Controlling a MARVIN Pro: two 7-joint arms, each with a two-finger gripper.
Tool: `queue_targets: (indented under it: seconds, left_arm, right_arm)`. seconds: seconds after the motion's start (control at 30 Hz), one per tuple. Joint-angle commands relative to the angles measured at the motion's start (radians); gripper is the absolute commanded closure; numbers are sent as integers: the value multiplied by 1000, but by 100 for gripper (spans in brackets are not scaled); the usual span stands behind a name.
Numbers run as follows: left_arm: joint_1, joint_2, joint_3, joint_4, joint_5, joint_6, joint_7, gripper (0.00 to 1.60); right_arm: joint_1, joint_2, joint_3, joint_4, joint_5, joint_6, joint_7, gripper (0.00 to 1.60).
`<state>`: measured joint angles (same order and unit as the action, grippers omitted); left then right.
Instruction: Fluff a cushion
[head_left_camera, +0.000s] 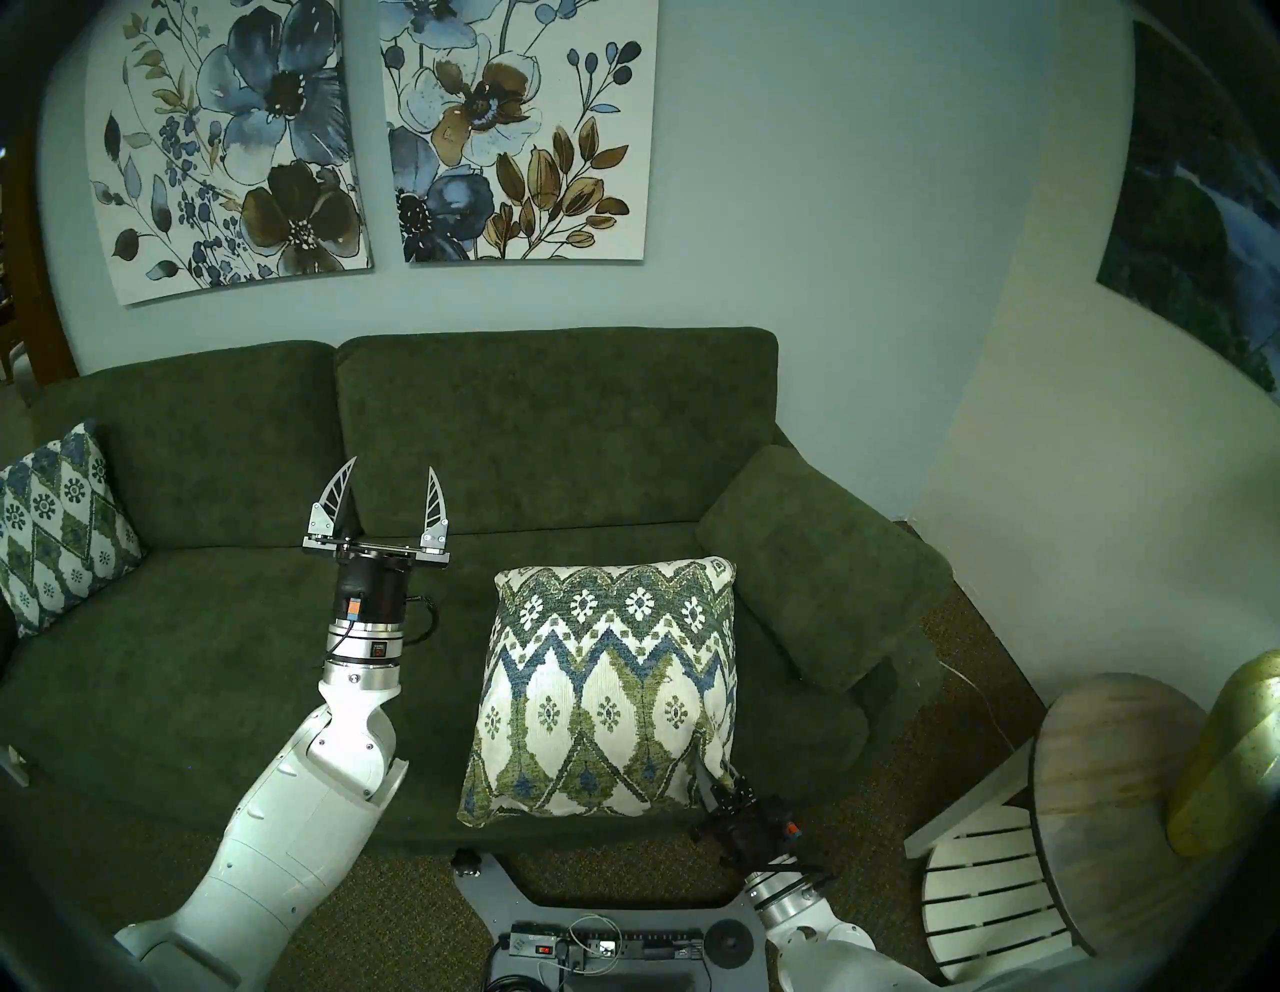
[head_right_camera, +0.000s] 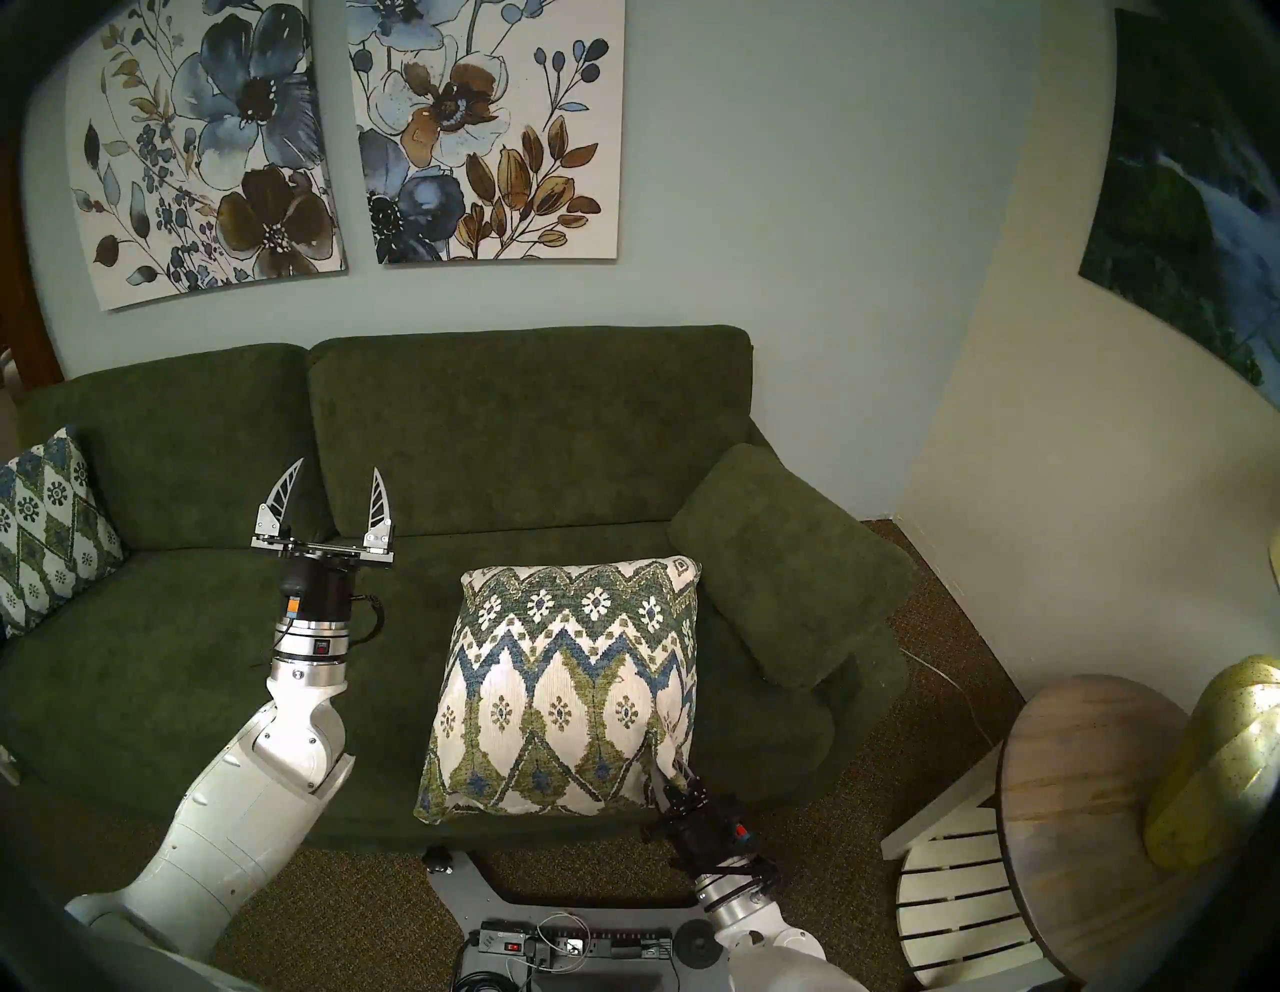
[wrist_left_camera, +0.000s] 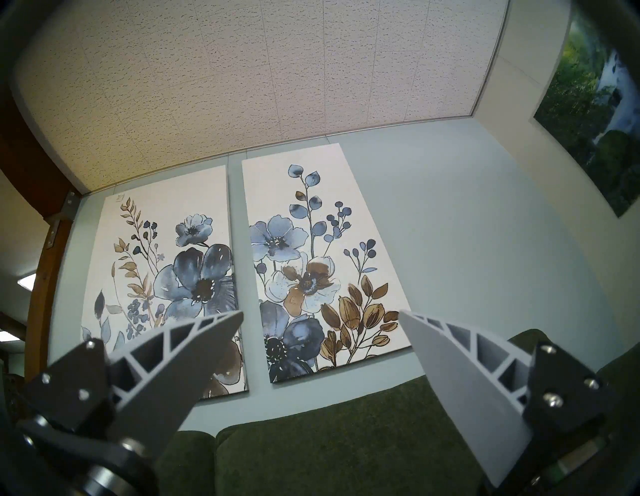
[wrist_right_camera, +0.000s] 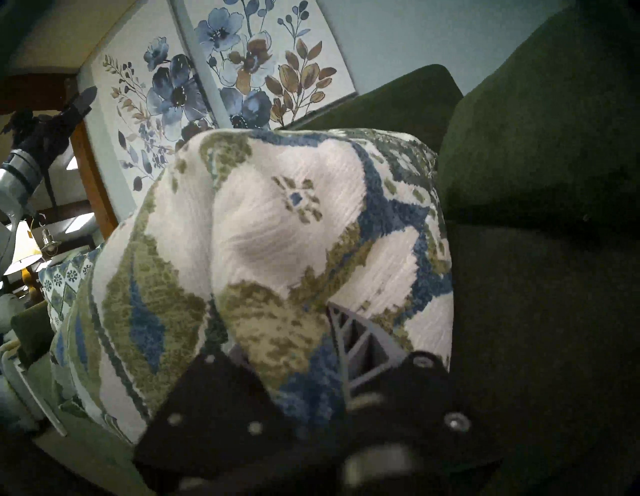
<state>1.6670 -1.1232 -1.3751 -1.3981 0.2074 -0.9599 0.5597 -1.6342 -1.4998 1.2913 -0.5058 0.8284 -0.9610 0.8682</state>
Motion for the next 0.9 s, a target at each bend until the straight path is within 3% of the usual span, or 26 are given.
queue_targets:
  seconds: [0.0, 0.2, 0.53, 0.73, 0.87]
  left_arm:
    - [98, 11, 69, -113, 31, 0, -46, 0]
    - [173, -19, 205, -92, 32, 0, -83, 0]
    - [299, 46, 337, -14, 47, 3, -76, 0]
    - [381, 102, 375, -42, 82, 10, -33, 0]
    - [438, 141, 351, -93, 141, 23, 1, 0]
  right_arm:
    - [28, -28, -30, -22, -12, 1, 60, 160]
    - [28, -42, -48, -28, -14, 1, 32, 160]
    - [29, -37, -65, -36, -13, 1, 37, 160]
    - [31, -34, -74, -37, -13, 1, 48, 160]
    - [33, -39, -82, -39, -14, 1, 53, 160]
